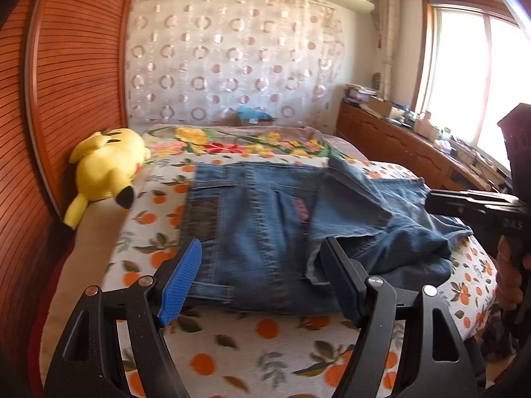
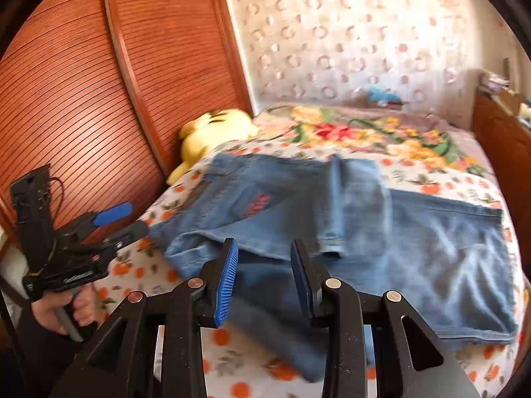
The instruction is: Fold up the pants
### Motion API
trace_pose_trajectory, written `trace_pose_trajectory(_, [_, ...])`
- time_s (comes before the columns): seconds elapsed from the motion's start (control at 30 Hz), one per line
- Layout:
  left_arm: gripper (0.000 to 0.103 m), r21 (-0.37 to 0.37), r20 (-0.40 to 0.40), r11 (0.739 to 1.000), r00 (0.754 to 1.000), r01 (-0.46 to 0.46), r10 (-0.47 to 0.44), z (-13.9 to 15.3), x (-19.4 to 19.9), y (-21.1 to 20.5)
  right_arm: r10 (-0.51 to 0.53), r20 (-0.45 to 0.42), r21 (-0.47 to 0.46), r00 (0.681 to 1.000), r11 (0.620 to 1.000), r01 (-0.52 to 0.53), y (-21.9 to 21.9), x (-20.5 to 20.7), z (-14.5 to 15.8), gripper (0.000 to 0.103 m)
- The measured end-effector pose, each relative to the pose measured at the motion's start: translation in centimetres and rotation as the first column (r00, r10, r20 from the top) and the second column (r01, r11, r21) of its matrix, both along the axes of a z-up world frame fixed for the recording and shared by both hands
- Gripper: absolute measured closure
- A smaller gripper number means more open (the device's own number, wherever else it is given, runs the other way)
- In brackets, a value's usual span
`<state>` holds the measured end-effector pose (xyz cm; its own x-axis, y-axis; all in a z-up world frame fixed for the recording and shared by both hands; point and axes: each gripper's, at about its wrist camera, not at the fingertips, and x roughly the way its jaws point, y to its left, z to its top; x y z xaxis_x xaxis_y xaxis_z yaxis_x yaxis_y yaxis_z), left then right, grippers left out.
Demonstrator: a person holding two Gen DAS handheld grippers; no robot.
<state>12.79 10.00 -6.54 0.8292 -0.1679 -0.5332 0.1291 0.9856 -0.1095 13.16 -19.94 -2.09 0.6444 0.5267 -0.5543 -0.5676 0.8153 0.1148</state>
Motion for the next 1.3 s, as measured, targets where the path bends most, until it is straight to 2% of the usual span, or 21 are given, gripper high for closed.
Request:
trace_pose_trajectory(0.13, [0.028,0.015,-0.021,0.999,0.999,0.04,-0.04,-0.5,0.3,-1.8,-0.032,-0.001,-0.031,1.0,0.999,0.031,0.3,0.8,-1.0,0.069])
trace_pose_trajectory(0.23, [0.028,0.014,-0.041,0.998,0.997,0.06,-0.059,-1.2,0.6,-2.6,-0.039,-0.029,-0.052,0.999,0.998,0.037,1.3,2.0,-2.0,0.069])
trace_pose_trajectory(0.4, [0.03,-0.002,-0.098,0.994,0.989,0.108,-0.107,-2.3,1.4,-3.6,-0.036,-0.084,-0.082,0.996,0.996,0.029,2.2,4.4,-2.1,0.069])
trace_pose_trajectory(0.53, [0.045,-0.023,-0.157,0.994,0.981,0.109,-0.111,-3.1,2.6,-3.5,-0.027,-0.161,-0.05,0.987,0.999,0.019,2.7,5.8,-2.2,0.069])
trace_pose_trajectory(0.63, [0.058,-0.066,-0.171,0.991,0.977,0.118,-0.127,-3.3,2.9,-3.0,-0.024,-0.196,-0.021,0.98,1.0,0.02,2.7,7.2,-1.8,0.069])
trace_pose_trajectory(0.67, [0.066,-0.077,-0.176,0.99,0.976,0.115,-0.127,-3.3,2.9,-2.8,-0.017,-0.208,-0.022,0.978,1.0,0.013,3.0,7.6,-1.8,0.069])
trace_pose_trajectory(0.73, [0.071,-0.084,-0.174,0.989,0.976,0.12,-0.133,-3.2,2.7,-2.6,0.003,-0.229,-0.027,0.973,1.0,-0.01,3.3,8.2,-1.6,0.07])
trace_pose_trajectory(0.8, [0.077,-0.081,-0.164,0.988,0.976,0.13,-0.142,-3.0,2.4,-2.6,0.019,-0.235,-0.037,0.972,0.999,-0.029,3.3,8.6,-1.3,0.08])
trace_pose_trajectory(0.83, [0.078,-0.077,-0.159,0.988,0.977,0.134,-0.145,-2.9,2.3,-2.7,0.036,-0.24,-0.032,0.97,0.998,-0.045,3.5,8.7,-1.1,0.081])
trace_pose_trajectory(1.0, [0.085,-0.069,-0.131,0.988,0.98,0.14,-0.148,-2.3,1.7,-2.7,0.091,-0.189,-0.01,0.978,0.995,-0.094,3.9,9.3,0.3,0.084])
trace_pose_trajectory(1.17, [0.088,-0.082,-0.087,0.991,0.989,0.11,-0.117,-1.0,1.1,-1.3,0.114,-0.11,0.005,0.987,0.993,-0.114,5.3,9.7,4.0,0.084])
trace_pose_trajectory(1.3, [0.09,-0.107,-0.069,0.99,0.993,0.091,-0.099,-0.2,0.6,0.5,0.153,-0.052,-0.013,0.987,0.988,-0.154,8.2,9.6,6.6,0.084])
